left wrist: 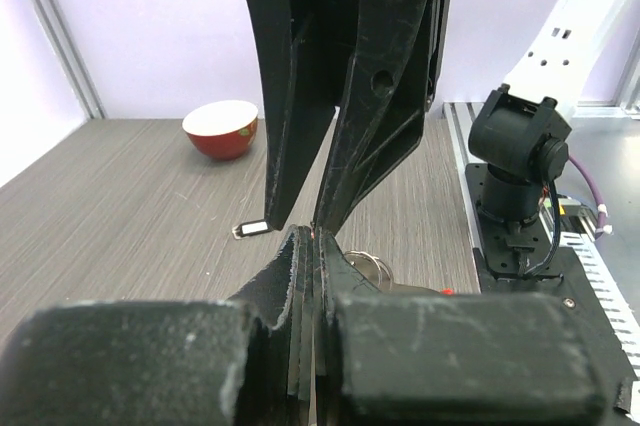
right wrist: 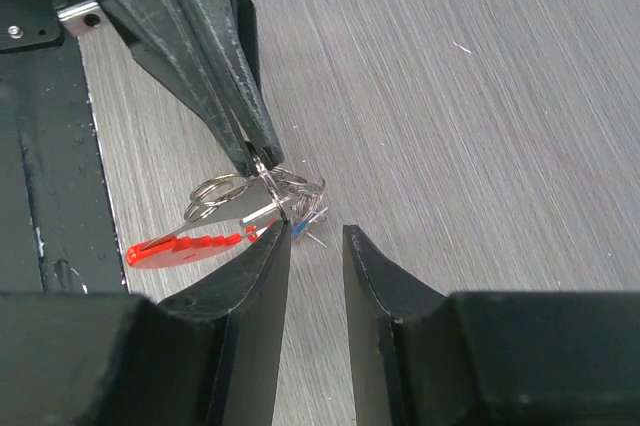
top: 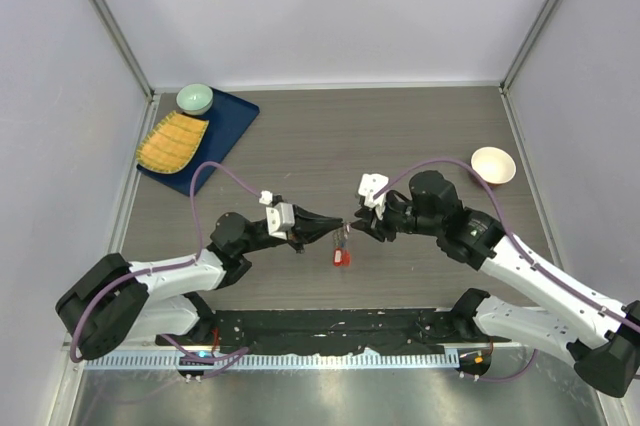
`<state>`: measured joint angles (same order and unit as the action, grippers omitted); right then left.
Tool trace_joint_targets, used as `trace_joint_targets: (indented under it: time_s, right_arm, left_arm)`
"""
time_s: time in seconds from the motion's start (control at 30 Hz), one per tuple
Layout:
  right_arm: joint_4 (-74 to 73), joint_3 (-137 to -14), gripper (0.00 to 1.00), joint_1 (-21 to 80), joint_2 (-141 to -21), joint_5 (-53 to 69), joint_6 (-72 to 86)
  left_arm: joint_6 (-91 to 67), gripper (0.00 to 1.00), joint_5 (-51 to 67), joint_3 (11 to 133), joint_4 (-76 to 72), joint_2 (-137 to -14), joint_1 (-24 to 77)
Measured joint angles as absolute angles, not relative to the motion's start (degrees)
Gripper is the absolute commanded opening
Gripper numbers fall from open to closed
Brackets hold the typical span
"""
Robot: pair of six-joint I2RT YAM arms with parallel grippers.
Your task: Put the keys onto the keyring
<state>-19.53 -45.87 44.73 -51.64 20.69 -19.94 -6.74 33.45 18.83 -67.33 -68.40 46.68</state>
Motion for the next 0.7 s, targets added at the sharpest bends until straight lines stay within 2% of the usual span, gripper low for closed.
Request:
trace_joint_targets:
  time_s: [0.7]
  right_arm:
    - [-25.63, -51.2, 0.32, 44.38, -54.57, 29.95, -23.62]
  left_arm:
    - [-5.52, 0.0, 35.03, 18.85, -65.58, -67.96, 46.65]
